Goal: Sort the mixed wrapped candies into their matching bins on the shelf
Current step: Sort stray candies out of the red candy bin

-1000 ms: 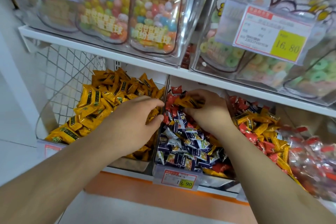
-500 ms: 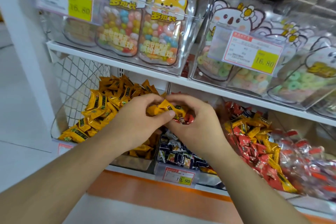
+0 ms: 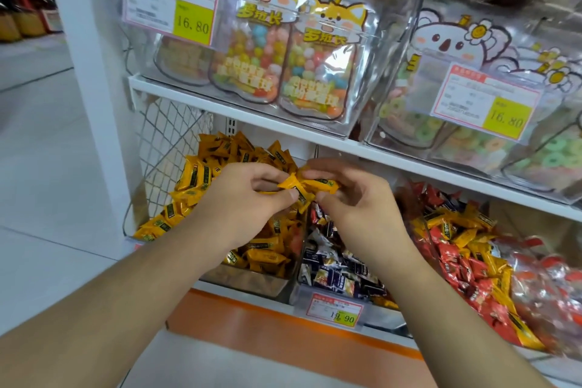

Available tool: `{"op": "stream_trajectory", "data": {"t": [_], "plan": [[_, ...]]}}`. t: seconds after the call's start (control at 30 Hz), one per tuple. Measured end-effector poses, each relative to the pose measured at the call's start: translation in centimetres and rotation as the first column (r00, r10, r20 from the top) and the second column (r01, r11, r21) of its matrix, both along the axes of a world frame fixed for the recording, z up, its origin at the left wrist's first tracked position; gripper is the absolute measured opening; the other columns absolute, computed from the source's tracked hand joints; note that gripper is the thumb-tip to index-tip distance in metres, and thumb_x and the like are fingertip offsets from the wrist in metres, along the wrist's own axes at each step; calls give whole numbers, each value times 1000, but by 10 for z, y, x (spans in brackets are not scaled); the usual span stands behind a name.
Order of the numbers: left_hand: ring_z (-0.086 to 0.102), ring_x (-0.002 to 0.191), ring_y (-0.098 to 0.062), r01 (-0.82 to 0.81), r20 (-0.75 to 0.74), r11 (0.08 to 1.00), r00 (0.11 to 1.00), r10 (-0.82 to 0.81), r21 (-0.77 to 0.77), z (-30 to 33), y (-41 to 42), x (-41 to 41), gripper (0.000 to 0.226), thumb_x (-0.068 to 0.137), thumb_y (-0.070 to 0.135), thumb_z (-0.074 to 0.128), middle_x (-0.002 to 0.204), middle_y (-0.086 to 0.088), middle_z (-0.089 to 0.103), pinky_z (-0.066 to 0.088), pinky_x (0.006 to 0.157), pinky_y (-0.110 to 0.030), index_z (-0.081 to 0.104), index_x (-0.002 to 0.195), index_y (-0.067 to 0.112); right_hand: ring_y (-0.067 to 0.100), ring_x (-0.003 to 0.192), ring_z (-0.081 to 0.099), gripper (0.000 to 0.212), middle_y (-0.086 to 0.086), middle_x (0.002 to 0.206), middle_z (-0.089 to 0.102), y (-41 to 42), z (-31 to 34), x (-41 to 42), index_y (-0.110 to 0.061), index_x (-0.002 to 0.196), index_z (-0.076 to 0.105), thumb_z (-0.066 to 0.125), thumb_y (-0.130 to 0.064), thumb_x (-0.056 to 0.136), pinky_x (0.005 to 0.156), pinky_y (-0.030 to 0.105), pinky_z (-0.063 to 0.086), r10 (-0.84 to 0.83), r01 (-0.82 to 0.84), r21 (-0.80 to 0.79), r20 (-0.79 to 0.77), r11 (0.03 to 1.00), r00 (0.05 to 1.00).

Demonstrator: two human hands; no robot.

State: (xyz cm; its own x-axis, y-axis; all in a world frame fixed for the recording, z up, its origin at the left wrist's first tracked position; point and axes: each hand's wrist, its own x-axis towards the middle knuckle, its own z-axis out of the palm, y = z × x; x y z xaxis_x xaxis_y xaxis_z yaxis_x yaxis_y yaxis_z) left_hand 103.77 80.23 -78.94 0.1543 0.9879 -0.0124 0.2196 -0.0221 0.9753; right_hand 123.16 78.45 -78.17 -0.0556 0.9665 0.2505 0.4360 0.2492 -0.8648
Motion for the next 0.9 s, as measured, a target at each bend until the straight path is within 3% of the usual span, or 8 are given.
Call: {"op": "stream_trajectory", "data": {"t": [0.07,0.17,0.3,0.4,0.47,0.53,0.67,0.9], "plan": [[77,79,-11,-3,39,1000,999,4,-22,1,2,-3,10,90,24,80,96,5,79,58,94,-38,78,100,26,43,77,61,40,-17,111,75,2,-2,1,-31,113,72,63,3,96,70,48,57,-47,46,28,32,999,998],[77,82,-10,-41,12,999,999,41,0,0,6,-12,11,89,27,80,99,7,77,57,93,-39,78,100,29,37,75,62,38,-19,109,75,4,-5,-1,-32,113,73,63,1,96,71,40,58,-100,100,27,29,995,995],[63,99,4,-152,-268,964,941,209,219,-3,16,-29,13,91,32,76,102,21,68,48,86,-21,72,103,36,29,88,70,32,-14,103,76,6,-2,-13,-32,113,74,66,-5,97,82,40,60,-100,101,22,-20,995,995],[65,103,-10,-111,-422,954,878,224,277,-6,18,-38,32,94,31,72,119,16,67,48,84,-23,66,125,35,-5,107,66,37,-26,120,69,9,2,-25,-36,130,67,69,-19,98,88,12,53,12,-12,9,74,1000,997],[64,102,-19,-58,-544,959,813,207,279,-5,17,-41,46,95,30,70,132,8,62,47,84,-28,58,139,35,-6,112,62,40,-31,133,60,10,3,-27,-44,136,62,68,-29,99,82,0,45,32,-34,2,249,999,968],[60,98,-11,-15,-558,943,803,209,332,-2,12,-42,43,94,25,69,131,10,61,47,84,-26,60,135,35,2,114,61,36,-29,138,57,6,2,-25,-46,132,62,66,-29,100,85,5,48,19,-18,-5,314,1000,949],[64,84,8,193,-590,943,808,4,271,0,-2,-36,14,91,23,73,86,21,70,50,68,-9,74,94,37,-9,86,54,27,-23,121,65,-4,-6,-15,-41,118,68,66,-22,99,89,31,54,-54,47,26,346,999,937],[63,86,3,408,-766,908,612,-196,94,-23,-14,-29,11,89,34,78,86,29,64,59,78,-31,79,98,42,-3,116,55,25,-22,119,64,-13,-9,-4,-38,108,70,65,-16,97,97,17,42,-121,103,67,378,992,918]]}}
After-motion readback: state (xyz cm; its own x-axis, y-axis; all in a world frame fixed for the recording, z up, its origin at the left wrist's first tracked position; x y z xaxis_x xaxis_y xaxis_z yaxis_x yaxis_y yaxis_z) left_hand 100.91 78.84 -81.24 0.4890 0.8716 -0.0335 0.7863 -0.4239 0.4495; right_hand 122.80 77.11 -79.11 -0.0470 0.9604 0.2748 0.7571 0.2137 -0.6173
